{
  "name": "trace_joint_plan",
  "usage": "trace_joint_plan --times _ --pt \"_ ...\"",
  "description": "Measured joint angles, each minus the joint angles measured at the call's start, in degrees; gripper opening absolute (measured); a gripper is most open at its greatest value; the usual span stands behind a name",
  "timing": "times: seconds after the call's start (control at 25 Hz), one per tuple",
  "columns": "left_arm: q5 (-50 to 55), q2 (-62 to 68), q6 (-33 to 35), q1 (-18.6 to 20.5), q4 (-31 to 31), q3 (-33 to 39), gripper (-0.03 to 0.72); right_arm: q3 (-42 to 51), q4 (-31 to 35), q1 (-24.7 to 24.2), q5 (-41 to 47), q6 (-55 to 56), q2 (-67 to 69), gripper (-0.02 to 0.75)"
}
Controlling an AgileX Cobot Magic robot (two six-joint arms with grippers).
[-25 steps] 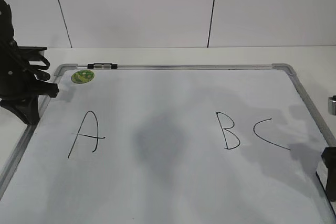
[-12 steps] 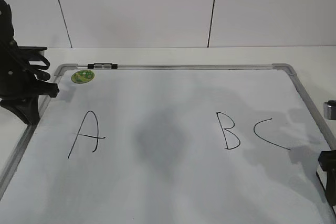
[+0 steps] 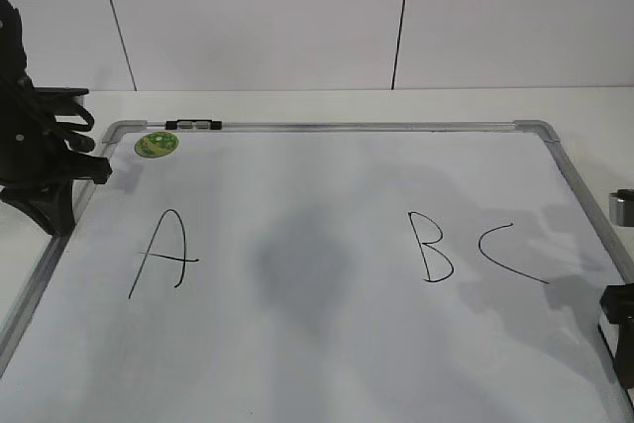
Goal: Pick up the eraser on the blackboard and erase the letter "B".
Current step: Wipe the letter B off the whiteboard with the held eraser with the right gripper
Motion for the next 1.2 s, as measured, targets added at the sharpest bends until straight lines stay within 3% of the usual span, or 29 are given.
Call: trace_joint_plan --times 0.36,0.6,0.8,1.2 --pt "0.0 0.0 0.0 0.0 0.0 0.0 0.022 -0.46 -0.22 0.0 0.59 0.0 0.04 0.532" --pt "0.0 0.0 0.0 0.0 0.0 0.0 0.022 -7.42 -1.53 0.0 8.05 0.32 0.19 0.531" --pt "0.0 0.0 0.0 0.0 0.0 0.0 0.022 -13.37 2.52 0.56 9.39 0.44 -0.42 0.531" --pt "0.13 0.0 0.0 0.0 0.0 0.0 0.022 -23.9 3.99 14.6 10.25 5.99 6.17 0.531"
